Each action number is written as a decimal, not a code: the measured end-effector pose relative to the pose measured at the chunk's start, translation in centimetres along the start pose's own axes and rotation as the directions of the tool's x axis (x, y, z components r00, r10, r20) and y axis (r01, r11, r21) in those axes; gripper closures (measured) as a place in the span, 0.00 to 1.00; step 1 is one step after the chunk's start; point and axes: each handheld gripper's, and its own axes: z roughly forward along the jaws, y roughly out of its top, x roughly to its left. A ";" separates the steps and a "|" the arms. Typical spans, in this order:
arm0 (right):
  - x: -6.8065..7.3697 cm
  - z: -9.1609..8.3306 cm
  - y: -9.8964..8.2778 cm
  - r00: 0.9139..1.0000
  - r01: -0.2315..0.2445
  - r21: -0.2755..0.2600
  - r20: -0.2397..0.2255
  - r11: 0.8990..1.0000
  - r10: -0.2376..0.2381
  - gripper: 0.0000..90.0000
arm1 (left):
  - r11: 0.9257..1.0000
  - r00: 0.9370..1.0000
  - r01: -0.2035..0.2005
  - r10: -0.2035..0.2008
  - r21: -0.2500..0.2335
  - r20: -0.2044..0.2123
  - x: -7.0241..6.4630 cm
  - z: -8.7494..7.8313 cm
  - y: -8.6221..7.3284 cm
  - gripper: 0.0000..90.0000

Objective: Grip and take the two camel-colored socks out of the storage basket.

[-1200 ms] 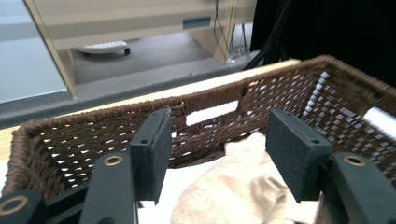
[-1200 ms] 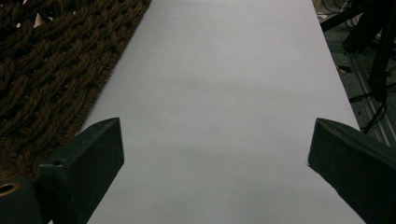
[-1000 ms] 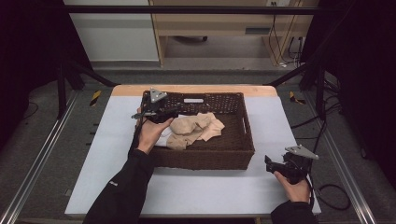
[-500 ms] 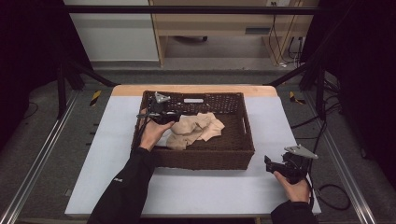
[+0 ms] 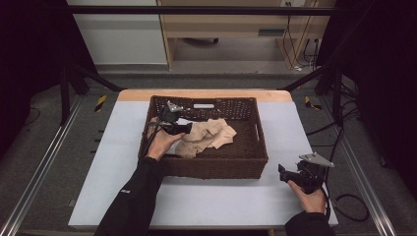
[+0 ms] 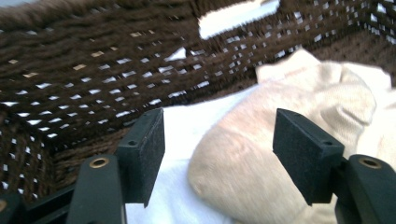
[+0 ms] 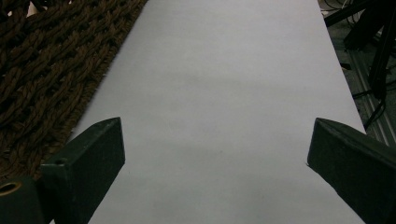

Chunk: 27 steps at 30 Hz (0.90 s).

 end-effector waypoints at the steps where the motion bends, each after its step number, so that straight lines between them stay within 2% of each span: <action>1: 0.0 0.0 0.0 1.000 0.004 0.000 -0.001 1.000 -0.004 0.05 | 1.000 1.000 -0.013 0.013 0.010 0.001 -0.1 0.1 0.0 0.37; 4: 0.0 0.1 0.0 1.000 0.007 0.003 -0.001 1.000 -0.007 0.05 | 0.999 0.999 -0.033 0.033 0.029 0.004 -0.3 0.3 -0.2 0.36; 13: 0.0 0.2 0.0 1.000 0.004 0.007 -0.004 1.000 -0.004 0.05 | 0.995 0.999 -0.046 0.046 0.083 0.011 -0.4 0.9 -0.5 0.43; 16: 0.0 0.2 0.0 1.000 0.002 0.009 -0.005 1.000 -0.002 0.05 | 0.992 0.998 -0.054 0.052 0.112 0.023 -0.5 1.0 -0.6 0.50; 21: 0.0 0.1 0.0 1.000 0.004 0.011 -0.007 1.000 -0.004 0.05 | 0.988 0.997 -0.067 0.061 0.140 0.047 -0.7 0.8 -0.6 0.67; 27: 0.0 0.1 0.0 1.000 0.006 0.011 -0.004 1.000 -0.006 0.05 | 0.985 0.997 -0.023 0.011 0.173 0.074 -0.5 0.5 -0.6 0.88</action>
